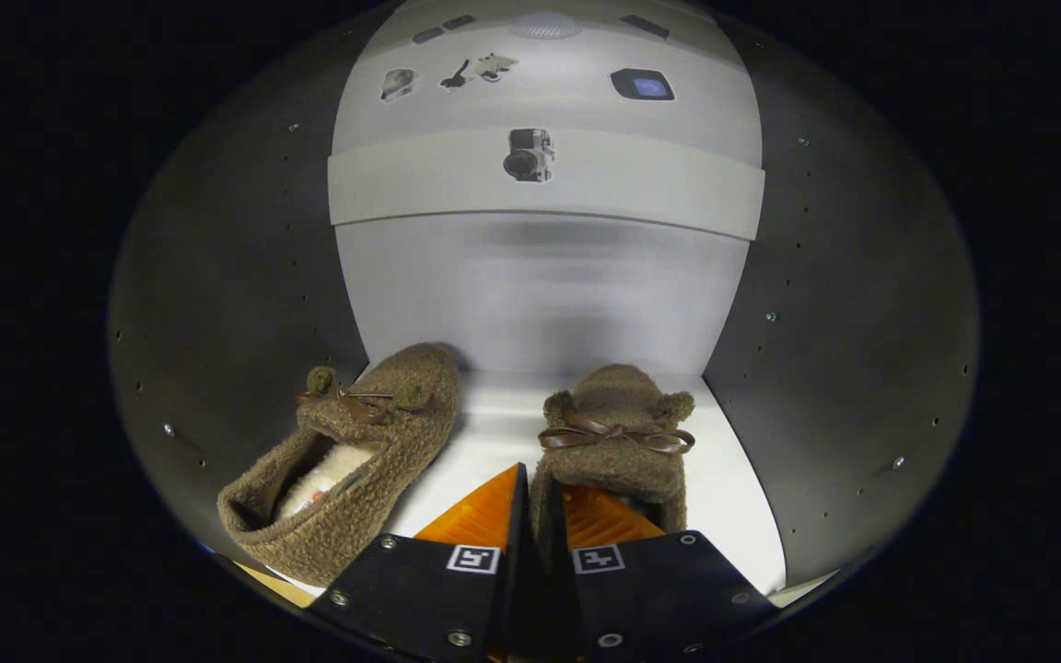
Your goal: Open the shoe cabinet door, grab the shoes and put them into the shoe cabinet, then close the shoe cabinet door.
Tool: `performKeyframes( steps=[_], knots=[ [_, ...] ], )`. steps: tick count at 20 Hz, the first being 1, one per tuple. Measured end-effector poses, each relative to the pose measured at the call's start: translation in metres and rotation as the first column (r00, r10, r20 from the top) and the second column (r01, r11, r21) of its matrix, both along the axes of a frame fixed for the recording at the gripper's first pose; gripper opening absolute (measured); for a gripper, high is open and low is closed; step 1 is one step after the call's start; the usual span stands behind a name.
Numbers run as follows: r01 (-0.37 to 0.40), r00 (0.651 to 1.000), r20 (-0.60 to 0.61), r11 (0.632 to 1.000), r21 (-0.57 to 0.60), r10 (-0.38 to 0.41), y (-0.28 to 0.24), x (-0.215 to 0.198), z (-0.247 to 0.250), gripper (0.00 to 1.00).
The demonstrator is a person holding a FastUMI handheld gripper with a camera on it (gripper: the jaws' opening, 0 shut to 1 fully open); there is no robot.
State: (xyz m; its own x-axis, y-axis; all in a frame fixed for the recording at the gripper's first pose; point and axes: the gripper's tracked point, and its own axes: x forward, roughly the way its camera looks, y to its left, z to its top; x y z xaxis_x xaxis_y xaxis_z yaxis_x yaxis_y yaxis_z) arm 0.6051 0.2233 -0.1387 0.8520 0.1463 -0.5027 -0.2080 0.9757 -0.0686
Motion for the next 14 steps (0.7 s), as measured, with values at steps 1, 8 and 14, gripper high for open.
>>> performKeyframes(
  steps=[1,8,14],
  knots=[
    [-0.003,1.0,-0.005,1.0,-0.001,0.003,0.001,-0.003,-0.001,0.17],
    [-0.007,0.999,0.034,1.0,0.004,0.007,0.001,-0.023,0.013,0.23],
    [0.002,0.996,0.092,1.0,0.022,-0.004,-0.003,-0.056,0.038,0.23]
  ],
)
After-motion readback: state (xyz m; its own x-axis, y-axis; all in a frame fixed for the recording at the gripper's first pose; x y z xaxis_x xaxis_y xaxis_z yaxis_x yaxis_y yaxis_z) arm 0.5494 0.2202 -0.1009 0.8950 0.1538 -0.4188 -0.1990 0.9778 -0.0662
